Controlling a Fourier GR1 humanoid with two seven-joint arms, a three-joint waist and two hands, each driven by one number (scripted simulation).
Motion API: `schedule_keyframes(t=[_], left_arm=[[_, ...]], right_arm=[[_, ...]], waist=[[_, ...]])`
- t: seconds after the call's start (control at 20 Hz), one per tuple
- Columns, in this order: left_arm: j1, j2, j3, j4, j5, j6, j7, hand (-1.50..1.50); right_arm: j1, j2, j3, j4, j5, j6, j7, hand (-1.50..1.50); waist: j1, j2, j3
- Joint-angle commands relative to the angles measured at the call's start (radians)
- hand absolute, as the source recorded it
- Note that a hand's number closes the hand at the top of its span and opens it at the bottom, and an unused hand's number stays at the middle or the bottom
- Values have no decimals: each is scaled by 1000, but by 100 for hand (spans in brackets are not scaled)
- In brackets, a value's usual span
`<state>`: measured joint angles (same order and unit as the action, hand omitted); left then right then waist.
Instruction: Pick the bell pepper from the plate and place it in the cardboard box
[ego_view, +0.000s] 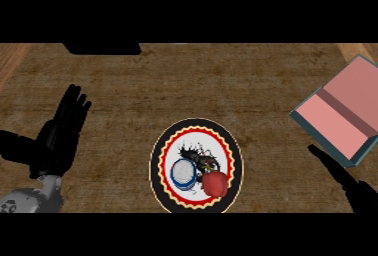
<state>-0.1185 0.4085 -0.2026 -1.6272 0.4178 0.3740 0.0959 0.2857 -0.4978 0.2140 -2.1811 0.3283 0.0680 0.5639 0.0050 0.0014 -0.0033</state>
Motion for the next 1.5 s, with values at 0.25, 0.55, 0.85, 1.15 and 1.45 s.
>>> schedule_keyframes(t=[0.25,0.55,0.85,1.15,1.45], left_arm=[[-15,-28,38,-17,-46,-29,58,0],[-15,-29,99,-7,-34,-91,68,0],[-49,-114,55,44,-131,-42,41,0],[47,-95,104,-132,-137,-80,138,0],[-57,-138,158,3,-152,-124,139,0]], right_arm=[[-245,161,135,-75,1,93,347,-150],[-344,246,192,-25,83,128,507,-150],[-332,387,335,83,220,55,512,-150],[-272,404,334,134,270,45,422,-150],[-291,429,272,252,299,17,323,-150]], waist=[[-2,-2,3],[-2,-2,3],[-7,-1,3],[-2,-3,4],[-6,-1,3]])
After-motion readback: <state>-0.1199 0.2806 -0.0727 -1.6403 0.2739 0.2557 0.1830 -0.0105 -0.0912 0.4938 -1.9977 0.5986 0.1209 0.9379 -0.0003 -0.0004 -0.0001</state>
